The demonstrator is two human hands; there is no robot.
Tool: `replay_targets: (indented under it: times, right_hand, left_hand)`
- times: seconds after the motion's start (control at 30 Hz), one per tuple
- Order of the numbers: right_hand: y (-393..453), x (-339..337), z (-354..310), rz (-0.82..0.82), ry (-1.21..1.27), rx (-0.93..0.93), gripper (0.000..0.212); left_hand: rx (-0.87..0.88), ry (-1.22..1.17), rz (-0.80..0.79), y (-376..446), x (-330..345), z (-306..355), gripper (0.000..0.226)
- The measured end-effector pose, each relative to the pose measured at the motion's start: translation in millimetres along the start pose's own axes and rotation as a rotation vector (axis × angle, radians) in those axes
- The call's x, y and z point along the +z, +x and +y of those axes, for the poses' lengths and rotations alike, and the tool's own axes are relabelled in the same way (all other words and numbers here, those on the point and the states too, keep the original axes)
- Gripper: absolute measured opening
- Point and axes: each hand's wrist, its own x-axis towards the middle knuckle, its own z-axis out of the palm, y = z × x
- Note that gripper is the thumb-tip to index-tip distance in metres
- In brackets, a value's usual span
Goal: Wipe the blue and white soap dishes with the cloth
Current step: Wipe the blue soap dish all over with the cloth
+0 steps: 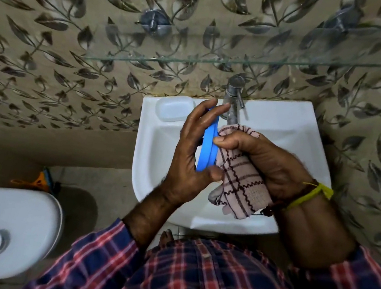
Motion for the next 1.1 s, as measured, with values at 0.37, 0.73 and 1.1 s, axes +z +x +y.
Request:
replay_targets:
  times: [0.37,0.73,1.1]
  right_hand:
    - [1.9,0.5,18.6,0.08,-0.122,-0.293,0.007]
    - [11.8,2.6,8.8,0.116,0.07,-0.198,0.013]
    - [9.8,2.6,20.3,0.109,-0.162,-0.319,0.017]
  left_hand:
    - [-0.118,0.066,-0.011,3.9,-13.4,5.8,0.084]
    - [-0.111,-0.014,0.122,3.7,-6.1,1.4,0.092]
    - [-0.35,-0.292,0.161,16.3,-5.9,6.0,0.091]
